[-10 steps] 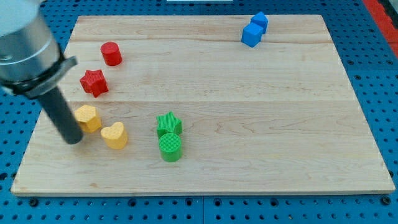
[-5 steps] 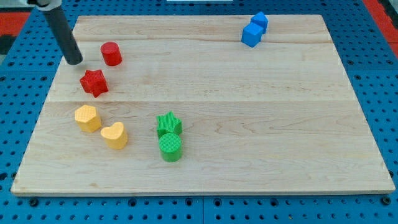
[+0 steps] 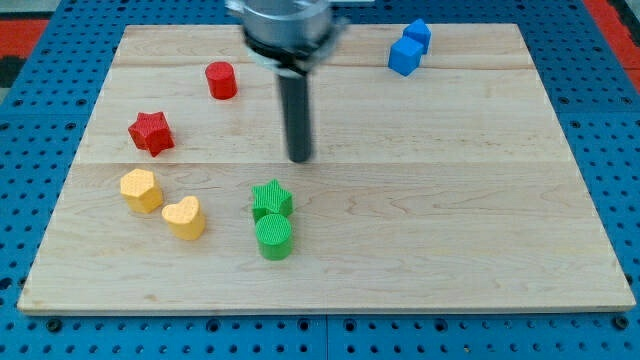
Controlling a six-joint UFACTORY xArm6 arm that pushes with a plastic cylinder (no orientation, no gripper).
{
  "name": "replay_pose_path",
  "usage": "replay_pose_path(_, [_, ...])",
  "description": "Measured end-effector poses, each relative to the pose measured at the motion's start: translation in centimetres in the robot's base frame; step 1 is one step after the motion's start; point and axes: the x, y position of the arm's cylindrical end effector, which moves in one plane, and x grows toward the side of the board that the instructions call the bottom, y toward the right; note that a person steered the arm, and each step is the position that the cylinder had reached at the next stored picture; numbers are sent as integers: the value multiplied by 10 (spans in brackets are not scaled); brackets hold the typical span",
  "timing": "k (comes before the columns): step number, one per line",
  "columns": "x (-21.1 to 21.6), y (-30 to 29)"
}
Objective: Place the green star left to the blue cube
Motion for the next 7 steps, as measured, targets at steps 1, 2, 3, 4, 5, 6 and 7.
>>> replay_pose_path(1, [89, 21])
replay_pose_path(2, [152, -18])
replay_pose_path(3, [160, -42])
replay_pose_path(4, [137, -48])
replay_pose_path(5, [137, -109])
replay_pose_path(6, [114, -102])
replay_pose_path(7, [91, -71])
